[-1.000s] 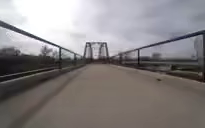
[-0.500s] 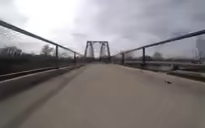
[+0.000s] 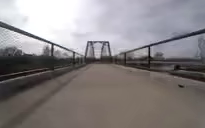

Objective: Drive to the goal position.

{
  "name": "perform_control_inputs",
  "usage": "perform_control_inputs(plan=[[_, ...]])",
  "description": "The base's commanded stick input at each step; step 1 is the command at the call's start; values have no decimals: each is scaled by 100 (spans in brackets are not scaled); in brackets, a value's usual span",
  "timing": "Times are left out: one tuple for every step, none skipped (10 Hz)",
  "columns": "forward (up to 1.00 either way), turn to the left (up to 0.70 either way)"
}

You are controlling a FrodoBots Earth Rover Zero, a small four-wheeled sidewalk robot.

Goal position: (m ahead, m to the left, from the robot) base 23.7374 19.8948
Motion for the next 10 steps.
perform_control_inputs(plan=[[100, 4], [100, 6], [100, 4], [100, 2], [100, 0], [100, 6], [100, 25], [100, 7], [100, 2], [100, 1]])
